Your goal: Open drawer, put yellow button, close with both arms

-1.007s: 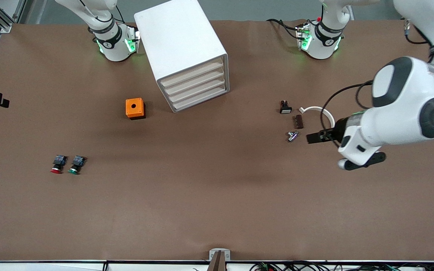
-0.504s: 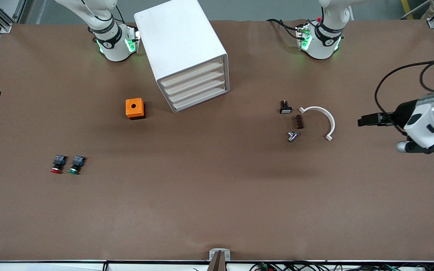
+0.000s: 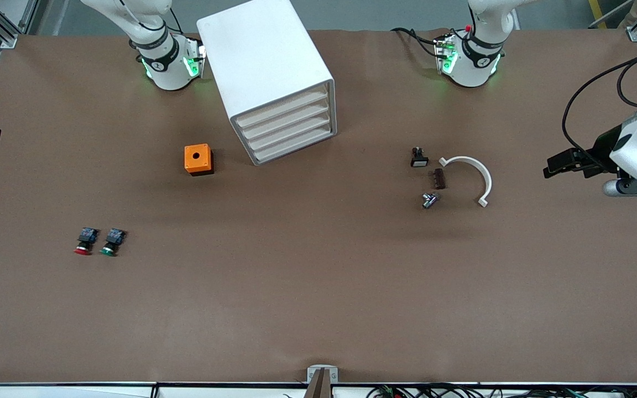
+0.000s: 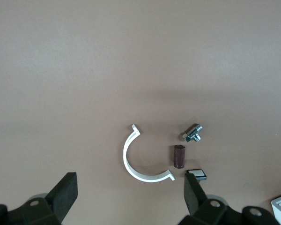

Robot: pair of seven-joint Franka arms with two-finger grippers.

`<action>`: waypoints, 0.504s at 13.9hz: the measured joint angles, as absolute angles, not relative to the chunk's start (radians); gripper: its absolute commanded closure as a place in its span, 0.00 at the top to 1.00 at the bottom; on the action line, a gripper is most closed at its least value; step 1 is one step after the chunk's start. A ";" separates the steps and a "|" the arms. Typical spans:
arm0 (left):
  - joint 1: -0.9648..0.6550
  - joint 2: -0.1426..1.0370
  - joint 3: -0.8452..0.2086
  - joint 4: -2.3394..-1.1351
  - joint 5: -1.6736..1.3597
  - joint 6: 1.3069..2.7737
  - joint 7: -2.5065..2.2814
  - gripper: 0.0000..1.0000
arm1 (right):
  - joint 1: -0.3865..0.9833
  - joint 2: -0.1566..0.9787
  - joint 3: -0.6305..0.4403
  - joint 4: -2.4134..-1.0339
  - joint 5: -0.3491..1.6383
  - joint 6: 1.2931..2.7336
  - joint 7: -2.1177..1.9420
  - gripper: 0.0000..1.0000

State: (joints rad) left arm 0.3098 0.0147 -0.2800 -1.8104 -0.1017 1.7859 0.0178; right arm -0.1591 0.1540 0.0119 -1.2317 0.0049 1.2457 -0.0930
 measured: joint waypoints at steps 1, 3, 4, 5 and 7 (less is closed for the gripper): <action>0.310 0.007 -0.280 -1.808 -0.102 1.791 0.018 1.00 | -0.159 0.148 0.012 -1.239 0.005 1.246 -0.093 1.00; 0.310 0.000 -0.280 -1.793 -0.102 1.802 0.018 1.00 | -0.159 0.133 0.012 -1.258 0.005 1.247 -0.093 1.00; 0.310 0.000 -0.280 -1.779 -0.102 1.803 0.018 1.00 | -0.159 0.128 0.012 -1.263 0.005 1.247 -0.093 1.00; 0.309 0.000 -0.280 -1.765 -0.102 1.804 0.018 1.00 | -0.159 0.124 0.012 -1.268 0.005 1.248 -0.093 1.00; 0.282 0.001 -0.256 -1.741 -0.097 1.804 0.018 1.00 | -0.155 0.119 0.009 -1.274 0.005 1.248 -0.093 1.00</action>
